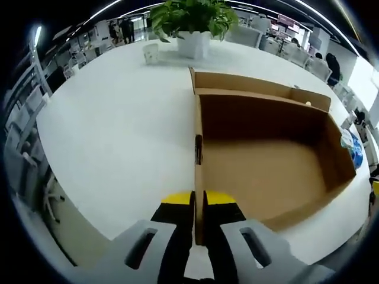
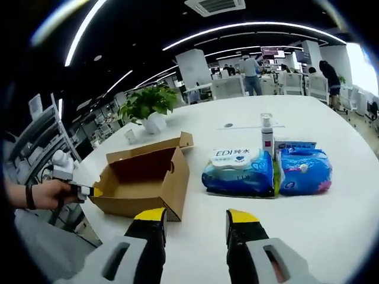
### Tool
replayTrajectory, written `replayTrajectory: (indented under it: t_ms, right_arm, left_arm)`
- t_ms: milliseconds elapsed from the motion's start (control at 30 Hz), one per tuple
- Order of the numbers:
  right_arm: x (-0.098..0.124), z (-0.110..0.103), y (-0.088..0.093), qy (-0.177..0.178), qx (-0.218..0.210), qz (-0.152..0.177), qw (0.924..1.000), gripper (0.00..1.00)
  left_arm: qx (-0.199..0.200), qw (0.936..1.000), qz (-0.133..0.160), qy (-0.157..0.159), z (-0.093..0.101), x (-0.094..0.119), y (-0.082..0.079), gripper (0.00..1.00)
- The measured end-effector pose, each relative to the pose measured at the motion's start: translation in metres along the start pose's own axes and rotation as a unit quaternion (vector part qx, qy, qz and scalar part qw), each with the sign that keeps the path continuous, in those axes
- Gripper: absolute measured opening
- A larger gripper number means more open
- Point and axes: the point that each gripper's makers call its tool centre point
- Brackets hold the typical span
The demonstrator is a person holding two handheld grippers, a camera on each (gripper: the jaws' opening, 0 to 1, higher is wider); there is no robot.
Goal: Operate the shoe box by opening the lid, removing the specified soft item, and placing it in the target area until the item is outside and the box remains undamaged.
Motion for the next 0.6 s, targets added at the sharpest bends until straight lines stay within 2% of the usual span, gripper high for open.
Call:
replayTrajectory:
  t_ms: [267, 433, 533, 600]
  right_arm:
    - [-0.039, -0.022, -0.049, -0.028, 0.006, 0.007, 0.9996, 0.35]
    - [-0.057, -0.031, -0.073, -0.037, 0.019, 0.011, 0.9991, 0.33]
    - [-0.069, -0.037, -0.091, -0.048, -0.004, 0.023, 0.9986, 0.32]
    - [-0.077, -0.04, -0.1, -0.049, -0.002, 0.021, 0.9986, 0.32]
  left_arm:
    - [0.0, 0.9999, 0.011, 0.006, 0.0, 0.0, -0.001, 0.04]
    - [0.011, 0.9997, 0.02, 0.012, 0.0, 0.0, -0.001, 0.04]
    - [0.002, 0.9998, 0.021, 0.006, 0.0, 0.0, -0.002, 0.04]
    - [0.001, 0.9998, 0.021, 0.005, 0.0, -0.001, -0.002, 0.04]
Point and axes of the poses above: the point that each gripper's makers call its tool centre point, and the gripper's own axes: x roughly backward along the fingers, z roughly to its right, y roughly out of its underside, and after that the axes turned 12 degrees about -z, right-handed
